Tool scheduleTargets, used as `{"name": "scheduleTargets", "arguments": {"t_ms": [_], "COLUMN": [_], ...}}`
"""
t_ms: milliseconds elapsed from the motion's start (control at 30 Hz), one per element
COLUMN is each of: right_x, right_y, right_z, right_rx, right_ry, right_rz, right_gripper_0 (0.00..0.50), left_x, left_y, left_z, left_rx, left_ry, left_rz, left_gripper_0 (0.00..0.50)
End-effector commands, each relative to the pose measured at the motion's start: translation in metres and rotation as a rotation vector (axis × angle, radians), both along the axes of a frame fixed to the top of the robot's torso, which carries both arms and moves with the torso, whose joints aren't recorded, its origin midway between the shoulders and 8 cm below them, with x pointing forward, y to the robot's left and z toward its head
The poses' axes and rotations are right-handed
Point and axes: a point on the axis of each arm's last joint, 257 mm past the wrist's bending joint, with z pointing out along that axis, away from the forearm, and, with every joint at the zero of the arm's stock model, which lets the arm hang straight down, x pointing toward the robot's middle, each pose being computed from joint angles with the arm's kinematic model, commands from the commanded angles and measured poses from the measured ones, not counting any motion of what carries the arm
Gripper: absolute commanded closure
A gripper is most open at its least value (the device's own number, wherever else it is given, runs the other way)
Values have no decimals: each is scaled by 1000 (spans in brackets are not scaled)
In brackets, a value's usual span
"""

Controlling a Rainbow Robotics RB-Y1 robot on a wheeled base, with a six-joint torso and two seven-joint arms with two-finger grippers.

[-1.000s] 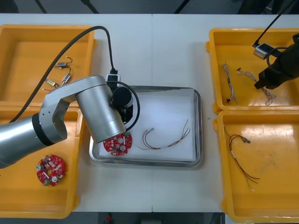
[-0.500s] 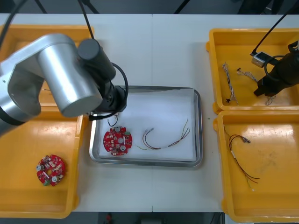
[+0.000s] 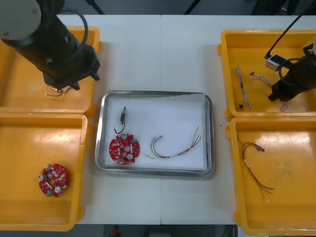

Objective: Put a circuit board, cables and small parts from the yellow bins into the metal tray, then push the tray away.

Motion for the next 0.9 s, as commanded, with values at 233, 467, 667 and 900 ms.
{"name": "scheduleTargets", "arguments": {"t_ms": [233,467,667,900], "right_x": [11,14,18,8], "right_y": [9,5,5,11], "right_z": [0,5,35,80], "right_rx": [17,-8,-65,-125], "right_ry": [-45,-59,-95,-97], "right_rz": [-11,14,81,162], "right_gripper_0": [500,500,500,500], "left_x": [27,52,72,83], "left_y": [75,119,145,162], "left_z": [45,42,44,35], "left_rx": [-134,-183,-228,-217], "left_ry": [49,29,-20,-42], "left_rz": [298,439,512,541], "left_gripper_0": [0,0,0,0]}}
